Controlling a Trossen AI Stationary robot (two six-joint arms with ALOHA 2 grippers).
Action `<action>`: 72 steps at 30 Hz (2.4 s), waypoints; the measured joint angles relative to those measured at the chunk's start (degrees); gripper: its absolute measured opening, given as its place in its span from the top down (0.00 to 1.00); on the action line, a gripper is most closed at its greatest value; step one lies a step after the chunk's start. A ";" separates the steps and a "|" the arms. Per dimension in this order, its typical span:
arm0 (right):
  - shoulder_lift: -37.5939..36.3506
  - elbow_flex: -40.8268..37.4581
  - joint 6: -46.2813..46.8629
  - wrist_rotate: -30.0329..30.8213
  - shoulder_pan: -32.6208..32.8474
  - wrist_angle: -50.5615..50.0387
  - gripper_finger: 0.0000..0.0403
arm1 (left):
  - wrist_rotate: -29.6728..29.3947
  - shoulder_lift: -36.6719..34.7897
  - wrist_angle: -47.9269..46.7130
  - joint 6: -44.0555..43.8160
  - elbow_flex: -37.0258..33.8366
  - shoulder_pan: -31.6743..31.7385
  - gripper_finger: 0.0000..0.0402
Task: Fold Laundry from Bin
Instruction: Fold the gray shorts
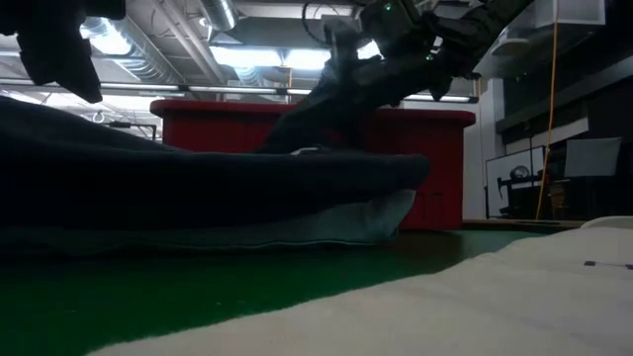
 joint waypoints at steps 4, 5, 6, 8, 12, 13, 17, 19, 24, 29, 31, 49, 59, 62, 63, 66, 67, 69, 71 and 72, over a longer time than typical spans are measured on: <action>0.00 0.00 -5.36 -5.93 2.46 -0.09 0.97 | -0.01 -0.01 1.11 0.05 0.00 0.00 0.74; 0.00 0.00 -6.52 -7.23 3.16 -0.17 0.97 | -0.12 0.00 1.16 0.07 0.00 0.00 0.74; 0.00 0.00 -7.82 -8.34 3.88 -0.30 0.96 | -0.51 0.00 1.16 0.04 0.00 0.00 0.74; 0.00 0.00 -10.53 -10.64 5.36 -0.34 0.97 | -2.20 0.00 1.28 -0.30 0.00 0.00 0.74; 0.00 0.00 -15.95 -14.20 8.21 -0.35 0.99 | -6.70 0.00 2.77 -0.34 0.00 0.00 0.74; 0.00 0.00 -17.25 -15.04 8.86 -0.35 0.99 | -7.74 0.00 3.17 -0.35 0.00 0.00 0.74; 0.00 0.00 -21.43 -19.89 10.84 -0.84 0.97 | -9.84 0.00 4.32 -0.35 0.00 0.00 0.74; 0.00 0.00 -23.32 -21.20 11.74 -2.70 0.96 | -9.99 0.00 4.30 -0.35 0.00 0.00 0.74; 0.00 0.00 -29.27 -18.29 13.33 -13.17 0.96 | -10.44 0.00 4.34 -0.35 0.00 0.00 0.74; 0.00 0.00 -30.73 -10.48 13.99 -20.79 0.96 | -15.28 0.00 5.90 -1.78 0.00 0.18 0.74; 0.00 0.00 -30.75 -9.72 13.85 -21.65 0.96 | -18.00 0.00 6.29 -3.01 0.00 1.04 0.74; 0.00 0.00 -33.72 -9.56 13.84 -22.21 0.96 | 0.13 0.93 4.82 -6.09 0.00 25.16 0.74; 0.00 0.00 -36.49 -6.10 13.84 -22.54 0.96 | 9.19 4.69 4.56 -6.26 -0.04 32.14 0.74; 0.00 0.00 -36.50 -5.38 13.84 -22.46 0.96 | 9.72 5.28 4.52 -6.38 -0.04 33.18 0.74; 0.00 0.00 -36.50 -5.11 13.84 -22.40 0.96 | 9.79 5.29 4.41 -6.46 -0.04 33.46 0.74; -0.01 0.00 -36.50 -5.08 13.84 -22.40 0.96 | 10.08 5.29 2.25 -8.13 -0.04 34.24 0.74; 0.00 0.00 -36.50 -5.08 13.84 -22.40 0.96 | 10.93 5.29 1.32 -8.74 -0.04 34.45 0.74; -0.02 0.00 -36.50 -5.08 13.84 -22.40 0.96 | 12.97 5.29 0.49 -9.43 -0.04 34.83 0.74; -0.02 0.00 -36.50 -5.08 13.84 -22.38 0.96 | 14.71 5.29 1.51 -9.46 -0.04 34.80 0.74; -0.02 0.00 -36.50 -5.08 13.84 -22.37 0.96 | 15.20 5.29 2.33 -9.46 -0.04 34.77 0.74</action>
